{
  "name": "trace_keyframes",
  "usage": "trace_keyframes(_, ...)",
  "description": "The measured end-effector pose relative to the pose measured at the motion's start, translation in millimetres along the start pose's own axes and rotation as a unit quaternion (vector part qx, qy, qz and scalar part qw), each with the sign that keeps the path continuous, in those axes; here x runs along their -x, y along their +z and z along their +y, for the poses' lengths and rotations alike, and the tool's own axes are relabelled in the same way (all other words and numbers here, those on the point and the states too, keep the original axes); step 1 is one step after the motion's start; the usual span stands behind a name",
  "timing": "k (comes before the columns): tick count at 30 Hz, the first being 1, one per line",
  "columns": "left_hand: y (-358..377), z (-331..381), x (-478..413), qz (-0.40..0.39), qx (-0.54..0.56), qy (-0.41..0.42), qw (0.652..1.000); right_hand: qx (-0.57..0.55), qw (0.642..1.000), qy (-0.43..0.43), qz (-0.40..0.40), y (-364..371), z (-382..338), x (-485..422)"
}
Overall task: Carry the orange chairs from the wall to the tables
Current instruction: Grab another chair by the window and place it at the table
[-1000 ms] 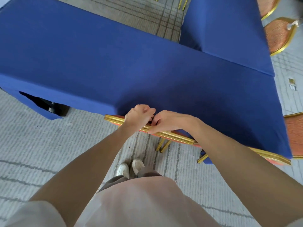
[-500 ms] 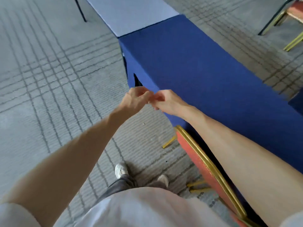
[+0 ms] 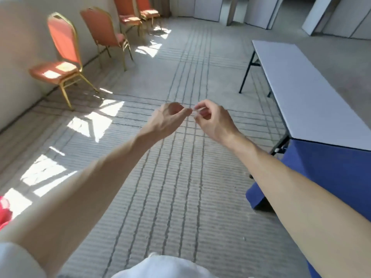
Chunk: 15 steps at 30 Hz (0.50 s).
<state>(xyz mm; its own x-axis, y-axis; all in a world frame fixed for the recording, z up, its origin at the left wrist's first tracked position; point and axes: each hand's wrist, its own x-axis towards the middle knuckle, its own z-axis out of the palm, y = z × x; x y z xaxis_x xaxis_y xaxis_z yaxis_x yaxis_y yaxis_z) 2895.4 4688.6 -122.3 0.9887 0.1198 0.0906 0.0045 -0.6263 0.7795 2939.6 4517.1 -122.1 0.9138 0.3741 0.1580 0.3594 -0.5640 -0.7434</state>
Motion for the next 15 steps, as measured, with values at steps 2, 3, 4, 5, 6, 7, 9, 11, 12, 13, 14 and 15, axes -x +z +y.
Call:
trace_keyframes(2, -61, -37, -13, 0.06, 0.005, -0.04, 0.997, -0.006, 1.0, -0.025, -0.01, 41, -36, -42)
trace_keyframes(3, -85, -51, -16, 0.079, -0.006, -0.047, 0.996, -0.008, 0.999, -0.035, -0.019, 58, -49, -57)
trace_keyframes(4, -117, -71, -20, 0.103, -0.011, -0.058, 0.993, -0.012, 0.998, -0.047, -0.036, 84, -70, -79)
trace_keyframes(5, -134, -81, -22, 0.118, -0.022, -0.061, 0.991, -0.008, 0.997, -0.061, -0.044, 99, -82, -92)
trace_keyframes(6, -154, -97, -25, 0.129, -0.021, -0.064, 0.989, -0.004, 0.996, -0.075, -0.055, 116, -96, -108)
trace_keyframes(7, -171, -112, -26, 0.15, -0.03, -0.072, 0.986, -0.001, 0.994, -0.085, -0.068, 131, -107, -120)
trace_keyframes(9, -214, -149, -29, 0.194, -0.03, -0.111, 0.974, 0.002, 0.988, -0.116, -0.106, 172, -138, -154)
trace_keyframes(11, -245, -184, -30, 0.22, -0.026, -0.151, 0.963, 0.003, 0.979, -0.15, -0.139, 210, -163, -186)
trace_keyframes(12, -255, -198, -32, 0.223, -0.023, -0.161, 0.961, 0.0, 0.977, -0.16, -0.144, 223, -170, -198)
trace_keyframes(13, -265, -207, -33, 0.229, -0.026, -0.176, 0.957, -0.006, 0.973, -0.173, -0.15, 238, -179, -212)
trace_keyframes(14, -283, -223, -36, 0.243, -0.032, -0.185, 0.952, -0.016, 0.97, -0.182, -0.162, 262, -192, -232)
trace_keyframes(15, -296, -232, -41, 0.25, -0.041, -0.197, 0.947, -0.023, 0.967, -0.189, -0.168, 279, -200, -248)
